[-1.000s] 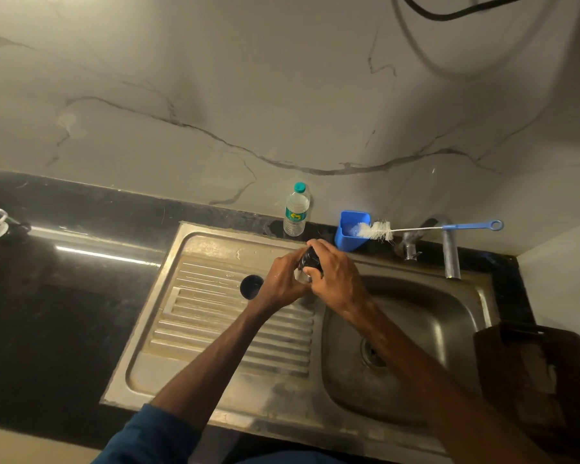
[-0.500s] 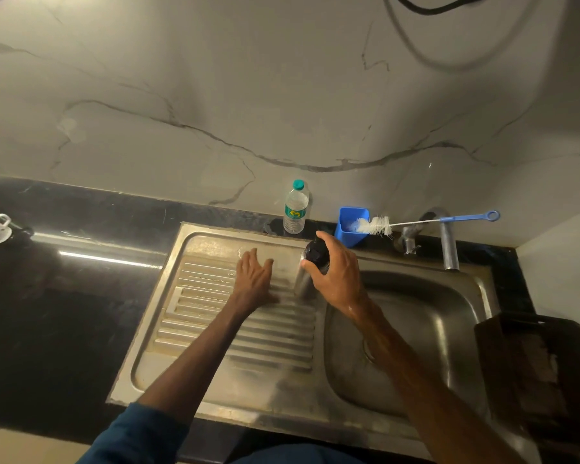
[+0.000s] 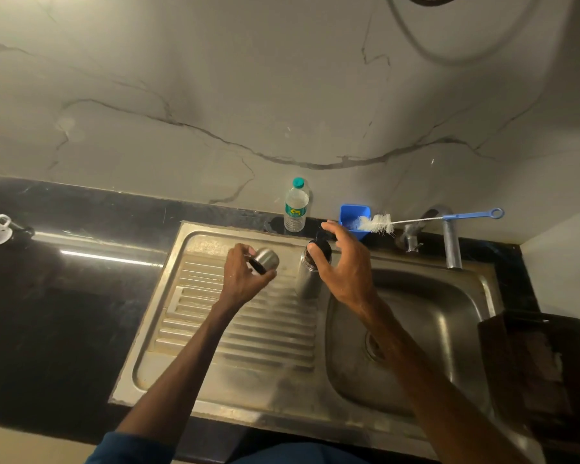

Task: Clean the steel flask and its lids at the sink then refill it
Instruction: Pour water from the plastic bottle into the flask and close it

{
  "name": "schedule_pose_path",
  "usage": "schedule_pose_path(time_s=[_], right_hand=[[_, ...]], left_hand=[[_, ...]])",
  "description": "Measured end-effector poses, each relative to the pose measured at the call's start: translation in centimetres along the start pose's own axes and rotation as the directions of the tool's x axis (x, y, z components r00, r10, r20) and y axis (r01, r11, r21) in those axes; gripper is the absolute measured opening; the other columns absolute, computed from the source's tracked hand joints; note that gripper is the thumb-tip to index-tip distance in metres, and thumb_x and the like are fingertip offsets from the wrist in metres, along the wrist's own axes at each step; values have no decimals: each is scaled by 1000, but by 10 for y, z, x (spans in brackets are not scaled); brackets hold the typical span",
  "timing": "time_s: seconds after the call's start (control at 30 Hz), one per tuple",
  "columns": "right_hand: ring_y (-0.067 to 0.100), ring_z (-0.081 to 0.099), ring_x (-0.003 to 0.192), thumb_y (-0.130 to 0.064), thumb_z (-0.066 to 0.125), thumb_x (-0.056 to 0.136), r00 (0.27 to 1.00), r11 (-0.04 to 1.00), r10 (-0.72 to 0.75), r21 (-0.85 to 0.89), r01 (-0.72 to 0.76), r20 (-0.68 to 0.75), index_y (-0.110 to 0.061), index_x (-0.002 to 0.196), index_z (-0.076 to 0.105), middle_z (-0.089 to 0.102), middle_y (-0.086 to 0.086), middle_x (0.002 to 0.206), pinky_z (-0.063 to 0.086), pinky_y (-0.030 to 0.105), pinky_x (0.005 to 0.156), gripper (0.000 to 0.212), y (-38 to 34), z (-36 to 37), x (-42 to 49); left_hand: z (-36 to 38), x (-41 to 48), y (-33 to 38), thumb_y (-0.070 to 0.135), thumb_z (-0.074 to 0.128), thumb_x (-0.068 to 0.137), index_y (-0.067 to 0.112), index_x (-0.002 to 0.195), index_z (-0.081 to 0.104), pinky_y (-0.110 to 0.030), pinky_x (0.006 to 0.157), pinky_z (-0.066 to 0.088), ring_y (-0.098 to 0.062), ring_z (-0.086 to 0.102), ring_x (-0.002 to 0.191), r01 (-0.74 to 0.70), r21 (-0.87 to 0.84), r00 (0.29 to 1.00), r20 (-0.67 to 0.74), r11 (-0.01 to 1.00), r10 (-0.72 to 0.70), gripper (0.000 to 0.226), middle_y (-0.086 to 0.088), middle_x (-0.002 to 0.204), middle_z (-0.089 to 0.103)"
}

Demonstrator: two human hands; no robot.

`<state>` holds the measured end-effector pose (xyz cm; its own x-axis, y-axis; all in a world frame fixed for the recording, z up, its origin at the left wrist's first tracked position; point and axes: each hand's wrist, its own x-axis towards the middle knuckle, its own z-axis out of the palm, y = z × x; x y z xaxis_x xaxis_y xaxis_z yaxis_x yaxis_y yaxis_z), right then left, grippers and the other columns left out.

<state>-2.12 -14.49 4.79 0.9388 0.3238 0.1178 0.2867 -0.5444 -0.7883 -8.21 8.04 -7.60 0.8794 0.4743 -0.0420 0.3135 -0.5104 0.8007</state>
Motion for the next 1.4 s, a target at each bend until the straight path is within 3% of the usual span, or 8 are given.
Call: schedule_pose_path(time_s=[0.13, 0.33, 0.47, 0.67, 0.77, 0.9, 1.27, 1.4], right_hand=[[7, 55, 119, -29, 77, 92, 997, 996, -62, 54, 65, -48, -8, 129, 65, 65, 7, 137, 39, -1, 93, 44, -23, -12, 11], [9, 60, 119, -47, 80, 85, 978, 987, -6, 161, -28, 207, -20, 144, 53, 62, -3, 139, 50, 11, 88, 70, -59, -34, 36], [13, 66, 112, -40, 87, 80, 977, 994, -52, 110, 30, 205, -21, 139, 58, 66, -2, 133, 54, 10, 82, 68, -62, -54, 45], [10, 64, 105, -35, 94, 70, 958, 997, -46, -54, 63, 282, -20, 130, 62, 68, -5, 123, 53, 11, 82, 70, -37, -69, 40], [16, 63, 109, -31, 95, 67, 944, 987, -26, -139, 75, 328, -21, 132, 60, 67, -1, 123, 57, 32, 94, 74, -24, -53, 34], [19, 62, 110, -29, 92, 69, 934, 963, -11, -247, 105, 357, -22, 134, 58, 66, -1, 124, 56, 35, 93, 74, -13, -31, 32], [23, 57, 114, -29, 88, 75, 851, 829, 25, -487, 276, 525, -22, 134, 49, 58, 4, 126, 53, 35, 92, 71, -4, -3, 44], [26, 60, 113, -42, 85, 78, 856, 755, 63, -586, 294, 512, -18, 136, 48, 59, 9, 124, 54, 38, 95, 72, -9, 2, 49]], left_hand=[[-22, 0, 54, 32, 94, 64, 18, 99, 51, -39, 88, 62, -23, 59, 107, -83, -284, 995, -79, 955, 63, 57, -5, 112, 52], [-40, -10, 138, 4, 93, 73, -1, 99, 49, -41, 88, 62, -33, 62, 105, -330, -471, 942, -112, 818, 315, 51, -17, 112, 52], [-33, -11, 160, -1, 90, 74, -4, 109, 49, -42, 95, 59, -30, 63, 111, -369, -527, 917, -73, 765, 392, 55, -17, 118, 53], [-4, 0, 118, 43, 99, 62, 27, 143, 41, -30, 105, 47, -9, 54, 126, -233, -242, 901, 312, 942, 303, 100, 7, 139, 53], [17, 3, 97, 39, 100, 59, 26, 144, 45, -33, 99, 53, -9, 60, 116, -183, -126, 869, 443, 975, 220, 101, 6, 132, 62], [33, 7, 79, 28, 97, 68, 19, 141, 55, -37, 99, 57, -13, 67, 112, -158, -150, 869, 448, 976, 210, 85, 4, 127, 69], [36, 17, 71, 23, 97, 68, 16, 135, 62, -5, 86, 49, -3, 64, 109, -154, -164, 858, 467, 974, 214, 76, 3, 127, 69], [36, 18, 71, 27, 98, 67, 21, 130, 66, -13, 90, 53, -3, 67, 106, -167, -172, 863, 451, 971, 229, 71, 11, 119, 72]])
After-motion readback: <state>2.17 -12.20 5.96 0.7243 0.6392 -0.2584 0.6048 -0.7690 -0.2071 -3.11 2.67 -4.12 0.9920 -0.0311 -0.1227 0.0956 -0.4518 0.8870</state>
